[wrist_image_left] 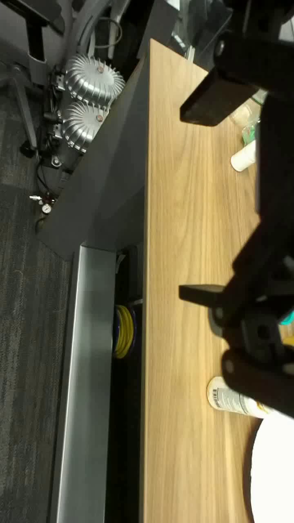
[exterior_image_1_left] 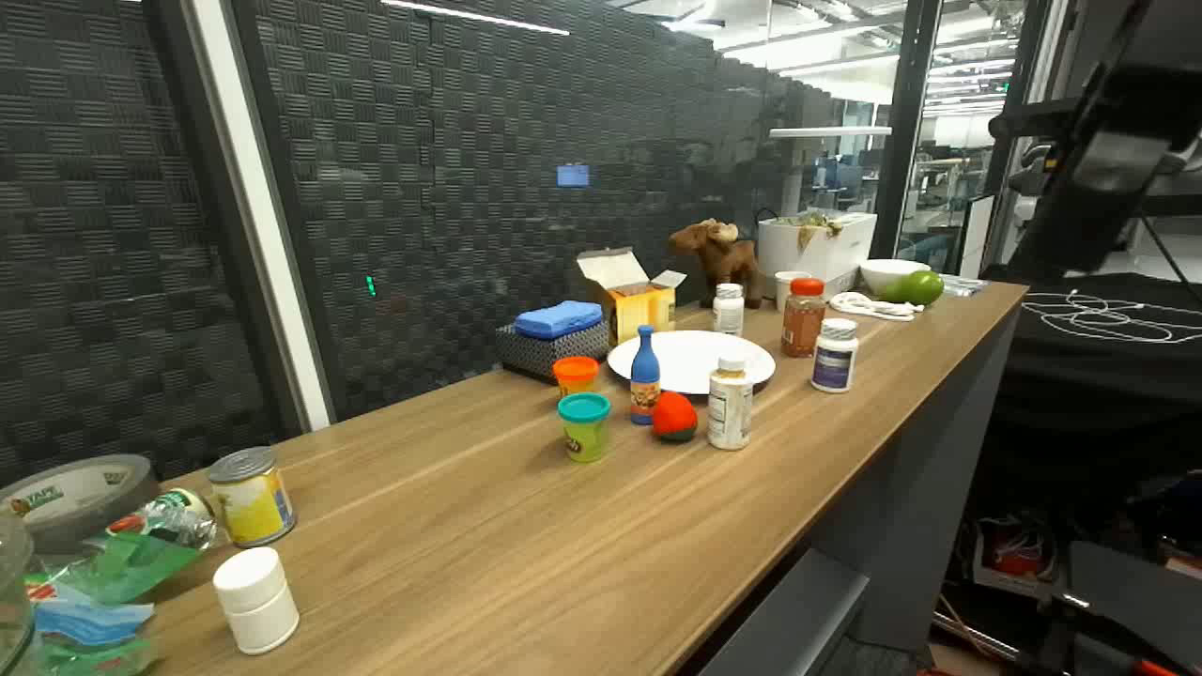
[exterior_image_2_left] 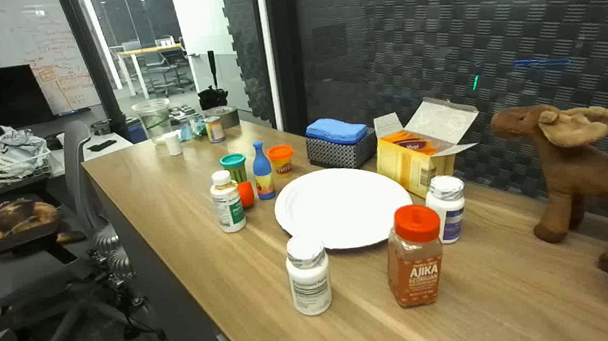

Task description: Place the containers and the orange toy on the white plate

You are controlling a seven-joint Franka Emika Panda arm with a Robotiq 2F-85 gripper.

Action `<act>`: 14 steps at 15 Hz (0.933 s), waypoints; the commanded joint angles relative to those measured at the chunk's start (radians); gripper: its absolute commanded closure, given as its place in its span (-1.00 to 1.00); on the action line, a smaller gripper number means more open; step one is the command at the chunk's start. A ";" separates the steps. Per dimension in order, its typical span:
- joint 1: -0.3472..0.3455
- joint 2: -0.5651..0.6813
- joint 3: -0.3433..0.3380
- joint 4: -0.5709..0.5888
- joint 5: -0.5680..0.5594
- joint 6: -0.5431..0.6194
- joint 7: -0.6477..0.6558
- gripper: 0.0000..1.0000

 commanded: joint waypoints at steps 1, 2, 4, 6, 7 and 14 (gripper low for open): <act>-0.008 0.000 0.005 0.007 0.005 -0.005 -0.005 -1.00; -0.008 -0.001 0.005 0.011 0.005 -0.005 -0.005 -1.00; -0.008 -0.004 0.005 0.012 0.006 -0.005 -0.005 -1.00; -0.008 -0.004 0.005 0.012 0.006 -0.005 -0.005 -1.00; -0.008 -0.004 0.005 0.012 0.006 -0.005 -0.005 -1.00; -0.123 0.187 -0.007 0.113 -0.103 0.131 -0.018 -1.00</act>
